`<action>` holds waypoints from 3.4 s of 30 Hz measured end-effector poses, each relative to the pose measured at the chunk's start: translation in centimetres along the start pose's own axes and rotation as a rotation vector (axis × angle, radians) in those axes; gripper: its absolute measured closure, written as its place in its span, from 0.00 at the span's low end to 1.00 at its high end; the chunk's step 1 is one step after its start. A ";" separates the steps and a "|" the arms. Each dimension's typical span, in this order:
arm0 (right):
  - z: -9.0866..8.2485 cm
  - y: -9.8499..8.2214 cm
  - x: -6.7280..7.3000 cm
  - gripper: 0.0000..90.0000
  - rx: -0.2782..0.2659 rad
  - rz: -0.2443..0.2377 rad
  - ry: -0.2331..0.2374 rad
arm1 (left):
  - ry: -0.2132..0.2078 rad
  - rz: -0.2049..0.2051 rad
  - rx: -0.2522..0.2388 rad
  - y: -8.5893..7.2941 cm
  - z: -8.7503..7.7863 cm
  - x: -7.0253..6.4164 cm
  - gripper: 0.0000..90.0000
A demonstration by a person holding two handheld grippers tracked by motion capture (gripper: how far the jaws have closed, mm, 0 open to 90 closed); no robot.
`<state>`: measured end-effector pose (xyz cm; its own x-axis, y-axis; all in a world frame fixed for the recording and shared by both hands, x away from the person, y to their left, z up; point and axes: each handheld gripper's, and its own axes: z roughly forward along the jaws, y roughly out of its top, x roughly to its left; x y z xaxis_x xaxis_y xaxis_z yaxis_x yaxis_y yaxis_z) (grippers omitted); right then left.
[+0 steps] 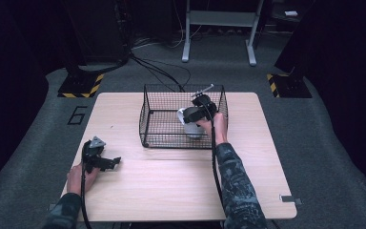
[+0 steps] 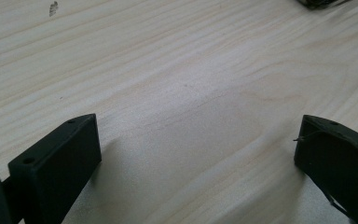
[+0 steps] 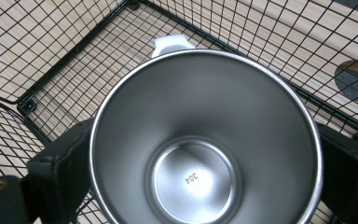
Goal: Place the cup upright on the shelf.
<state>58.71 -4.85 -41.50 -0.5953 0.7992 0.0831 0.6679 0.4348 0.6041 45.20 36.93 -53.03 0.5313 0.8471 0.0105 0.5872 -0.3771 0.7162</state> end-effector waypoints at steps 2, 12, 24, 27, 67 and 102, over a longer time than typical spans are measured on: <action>0.1 0.0 0.0 0.06 0.002 -0.006 -0.001 | 0.000 0.000 0.000 0.0 0.0 0.0 0.00; 0.6 -0.3 -0.3 0.06 0.021 0.009 0.000 | -0.001 0.000 0.000 0.0 0.0 0.0 0.00; 0.3 -0.9 -0.5 0.06 0.038 0.025 0.004 | -0.001 0.001 0.001 0.0 0.0 0.0 0.00; 0.2 -1.1 -0.5 0.06 0.039 0.036 0.010 | 0.000 0.002 0.002 0.0 0.0 0.0 0.00; -11.2 -6.4 4.2 0.00 -0.151 -0.147 0.060 | -0.001 -0.006 -0.002 0.0 0.0 0.0 0.00; -11.6 -27.8 -4.4 0.00 -0.172 0.172 -0.123 | -0.001 -0.006 -0.002 0.0 0.0 0.0 0.00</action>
<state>37.58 -25.23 -49.46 -0.4140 0.9041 0.1060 0.6629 0.2197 0.7158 45.21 36.90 -53.04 0.5284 0.8490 0.0060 0.5888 -0.3716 0.7177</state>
